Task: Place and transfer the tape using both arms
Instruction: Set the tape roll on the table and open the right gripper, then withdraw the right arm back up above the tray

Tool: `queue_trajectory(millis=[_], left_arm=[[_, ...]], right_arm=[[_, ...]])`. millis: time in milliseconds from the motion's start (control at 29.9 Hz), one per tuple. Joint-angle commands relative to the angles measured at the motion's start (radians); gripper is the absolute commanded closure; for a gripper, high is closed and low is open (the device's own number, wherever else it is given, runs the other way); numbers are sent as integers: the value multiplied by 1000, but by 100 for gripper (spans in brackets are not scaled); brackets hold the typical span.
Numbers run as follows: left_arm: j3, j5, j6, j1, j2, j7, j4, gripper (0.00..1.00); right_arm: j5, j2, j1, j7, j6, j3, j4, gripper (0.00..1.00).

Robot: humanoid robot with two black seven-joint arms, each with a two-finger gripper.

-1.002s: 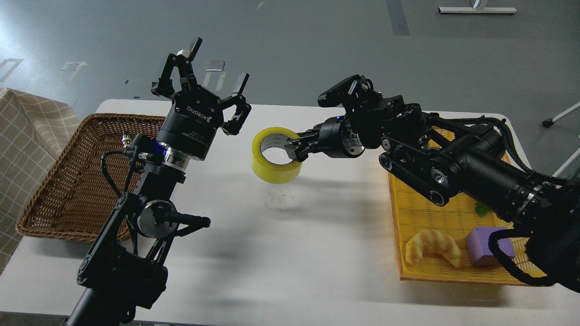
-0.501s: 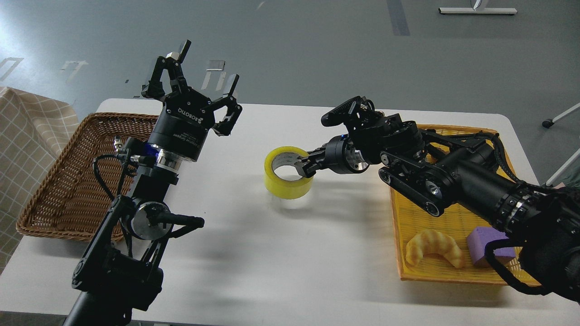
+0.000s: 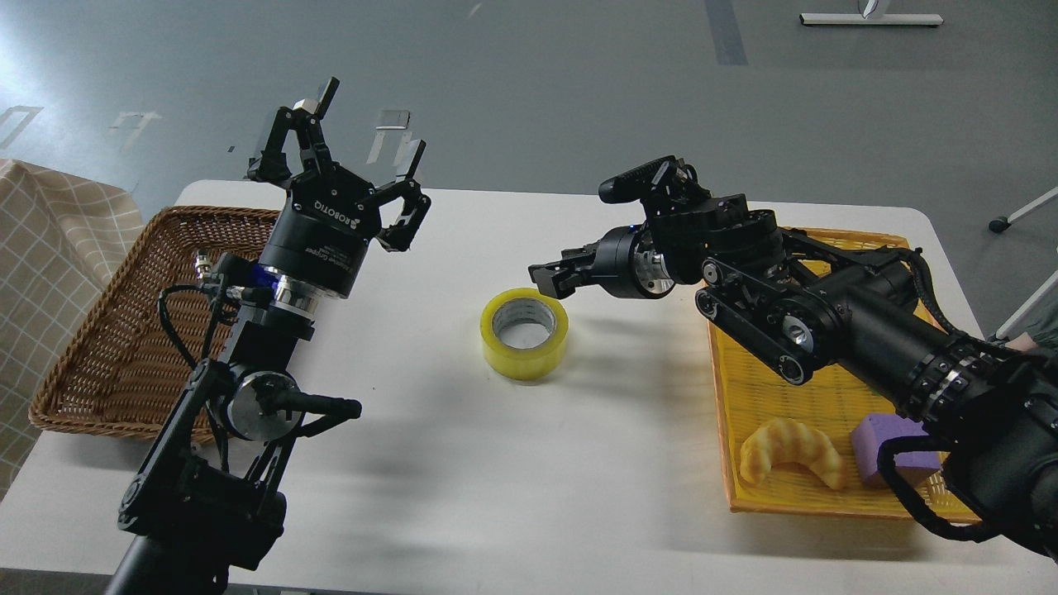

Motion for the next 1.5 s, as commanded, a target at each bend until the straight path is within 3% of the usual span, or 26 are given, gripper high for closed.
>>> queue_trajectory(millis=[0, 301, 401, 535, 735, 835, 936, 1069, 1337, 1470], left_arm=[[0, 0, 2, 0, 0, -1, 2, 1], [2, 0, 3, 0, 0, -1, 2, 1], [3, 0, 6, 0, 0, -1, 3, 1], [12, 6, 14, -12, 4, 12, 3, 1], [16, 18, 14, -24, 113, 7, 3, 1], [16, 20, 8, -43, 132, 4, 3, 1], [16, 23, 8, -47, 147, 3, 3, 1], [17, 66, 2, -46, 173, 1, 2, 1], [20, 83, -6, -69, 169, -1, 2, 1], [20, 138, -1, -74, 159, -4, 2, 1]], right_arm=[[0, 0, -6, -2, -34, 13, 1, 23], [3, 0, 5, -2, -39, 168, 18, 15], [32, 0, -7, -2, -38, 277, 37, 5], [119, 0, -12, -2, -25, 323, 47, 5], [319, -15, -32, -11, -45, 328, 63, 6], [409, -87, -47, -11, -53, 330, 126, 15], [491, -123, -83, -11, -93, 351, 187, 15], [580, -144, -185, -12, -241, 489, 325, 11], [643, -123, -458, 7, -277, 815, 625, 6], [643, -33, -532, 26, -277, 903, 698, 6]])
